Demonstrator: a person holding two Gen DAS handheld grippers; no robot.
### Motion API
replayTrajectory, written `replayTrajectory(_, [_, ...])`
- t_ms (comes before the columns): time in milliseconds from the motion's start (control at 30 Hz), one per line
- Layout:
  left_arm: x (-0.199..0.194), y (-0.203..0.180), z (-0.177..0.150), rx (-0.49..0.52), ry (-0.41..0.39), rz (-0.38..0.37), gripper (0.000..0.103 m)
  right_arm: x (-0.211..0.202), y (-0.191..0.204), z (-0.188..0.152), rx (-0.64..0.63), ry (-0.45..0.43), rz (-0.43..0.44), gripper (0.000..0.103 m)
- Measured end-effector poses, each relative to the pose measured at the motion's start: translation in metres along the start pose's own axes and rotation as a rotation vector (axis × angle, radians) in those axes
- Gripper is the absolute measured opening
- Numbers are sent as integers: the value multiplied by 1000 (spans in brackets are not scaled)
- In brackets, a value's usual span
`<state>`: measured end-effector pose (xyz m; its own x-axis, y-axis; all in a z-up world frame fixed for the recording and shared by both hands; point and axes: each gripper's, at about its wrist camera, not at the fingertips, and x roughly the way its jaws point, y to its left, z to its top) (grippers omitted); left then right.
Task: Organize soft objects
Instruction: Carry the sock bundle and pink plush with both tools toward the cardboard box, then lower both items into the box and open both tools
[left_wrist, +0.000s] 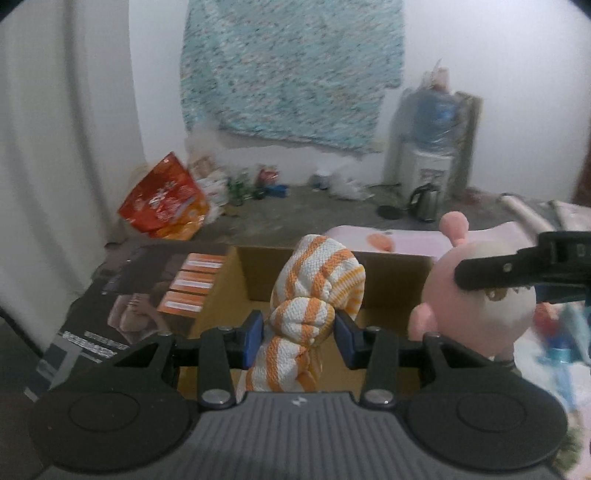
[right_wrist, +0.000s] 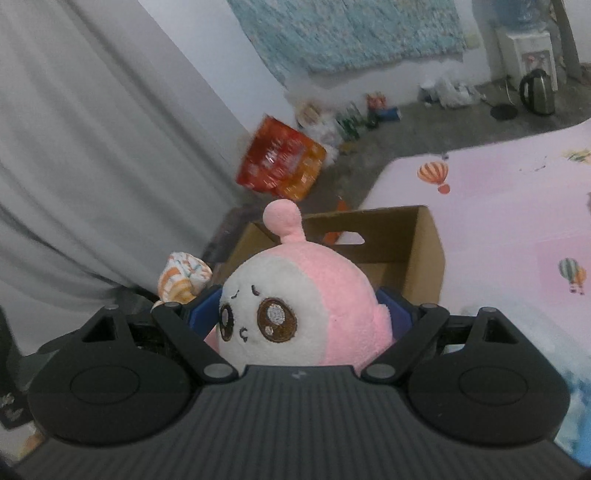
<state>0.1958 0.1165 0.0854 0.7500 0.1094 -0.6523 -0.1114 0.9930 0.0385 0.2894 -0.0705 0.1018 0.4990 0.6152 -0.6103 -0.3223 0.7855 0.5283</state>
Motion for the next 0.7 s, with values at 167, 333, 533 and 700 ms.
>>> replayTrajectory(167, [43,14,14,-8,50,52,43,68,15,11,52,81,-55,88])
replayTrajectory(333, [77,16,19,-8,88,71,43,122,12,22,130,140,-66,89])
replayTrajectory(533, [106,13,21,-5,130,105,43,155,-2,21,194,187,-78,89])
replayTrajectory(700, [129,9,22,24,165,157,43,173,-16,21,225,206,-91,90])
